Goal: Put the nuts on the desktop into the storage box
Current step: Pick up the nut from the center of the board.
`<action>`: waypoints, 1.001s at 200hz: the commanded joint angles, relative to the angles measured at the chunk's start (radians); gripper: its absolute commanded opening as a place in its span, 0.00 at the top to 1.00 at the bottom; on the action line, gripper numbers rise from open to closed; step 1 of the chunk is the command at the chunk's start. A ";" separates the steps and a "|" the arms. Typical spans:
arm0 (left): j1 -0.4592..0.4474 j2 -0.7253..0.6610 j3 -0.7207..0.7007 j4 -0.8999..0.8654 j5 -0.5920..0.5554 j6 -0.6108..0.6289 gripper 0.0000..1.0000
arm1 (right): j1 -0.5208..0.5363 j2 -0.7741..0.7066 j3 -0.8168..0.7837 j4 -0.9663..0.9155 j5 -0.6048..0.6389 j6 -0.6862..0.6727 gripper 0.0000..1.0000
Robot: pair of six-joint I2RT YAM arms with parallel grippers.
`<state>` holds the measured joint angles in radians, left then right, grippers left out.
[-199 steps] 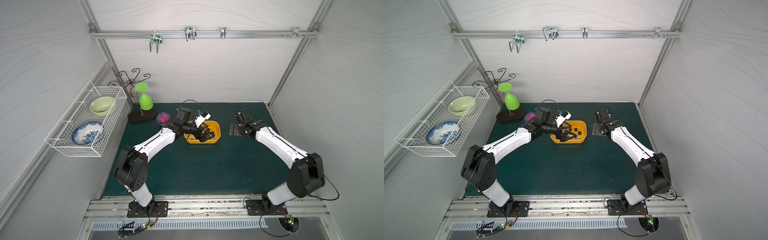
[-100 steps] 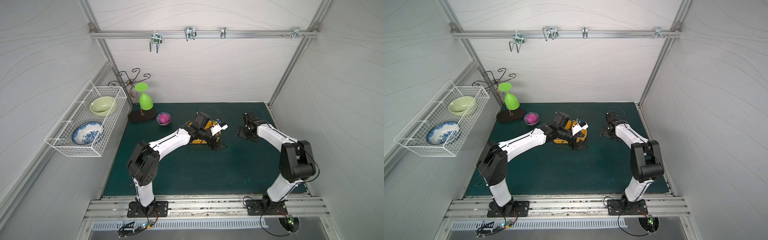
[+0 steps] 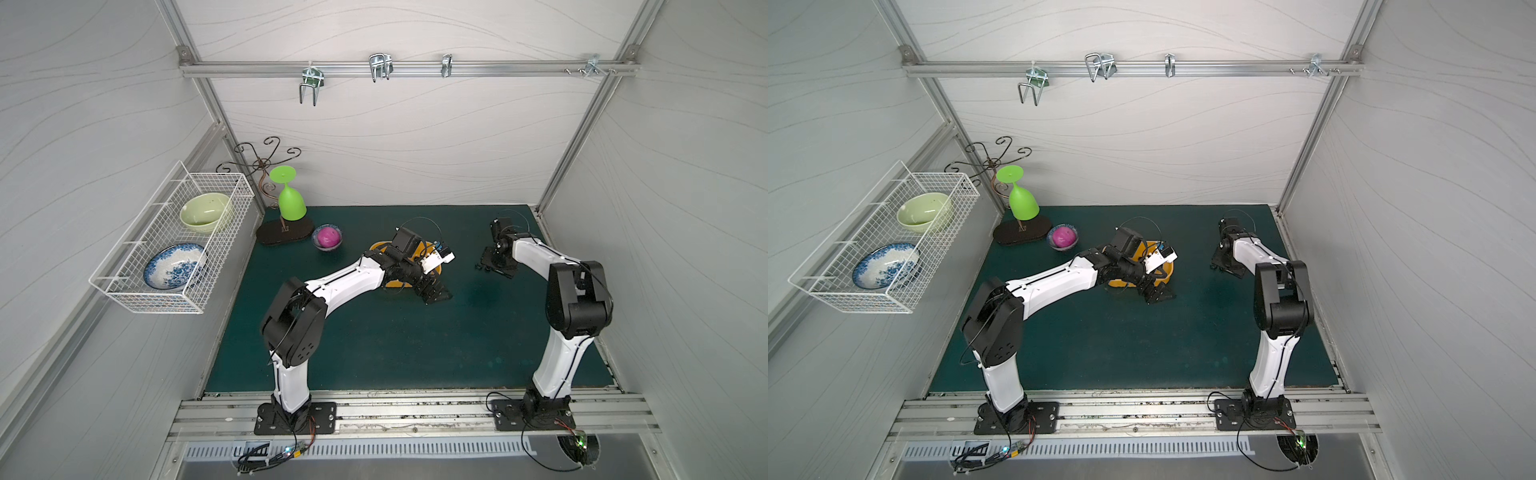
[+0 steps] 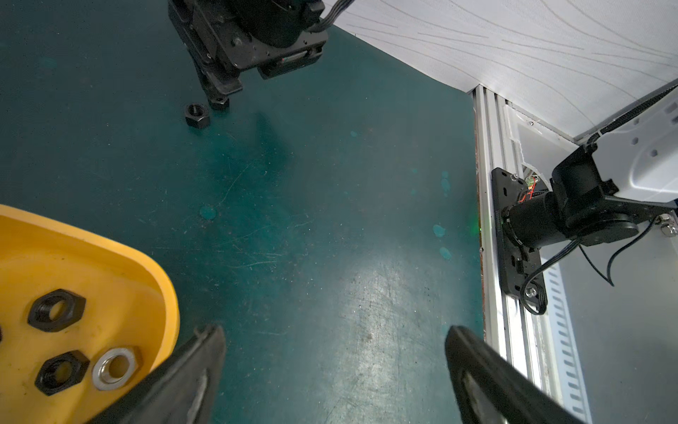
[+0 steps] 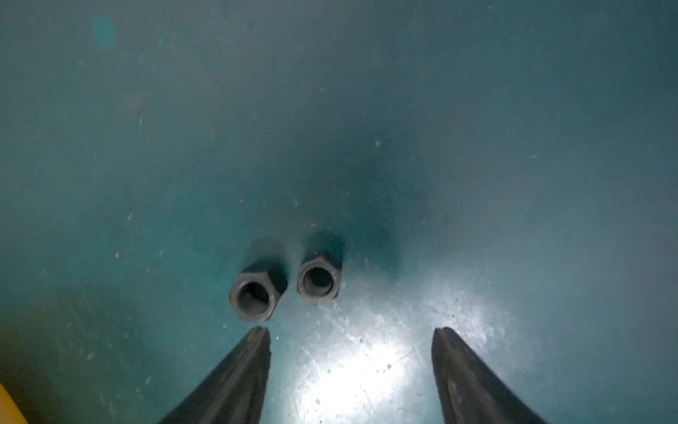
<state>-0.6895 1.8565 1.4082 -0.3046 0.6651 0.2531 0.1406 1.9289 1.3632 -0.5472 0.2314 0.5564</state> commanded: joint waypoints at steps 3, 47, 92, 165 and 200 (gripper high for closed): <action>-0.004 0.021 0.029 0.007 0.001 0.014 0.02 | -0.011 0.048 0.049 -0.011 -0.014 0.052 0.32; -0.004 0.019 0.030 -0.008 -0.011 0.042 0.02 | -0.011 0.112 0.111 -0.025 -0.027 0.050 0.40; -0.004 0.010 0.038 -0.024 -0.005 0.064 0.02 | -0.010 0.151 0.123 -0.029 -0.037 0.045 0.47; -0.003 -0.014 0.037 -0.044 -0.032 0.098 0.02 | 0.000 0.162 0.101 -0.048 -0.029 0.025 0.59; -0.003 -0.018 0.038 -0.049 -0.036 0.106 0.02 | 0.022 0.147 0.087 -0.071 -0.033 0.042 0.59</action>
<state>-0.6895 1.8580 1.4082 -0.3569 0.6350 0.3374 0.1402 2.0712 1.4723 -0.5632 0.2035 0.5877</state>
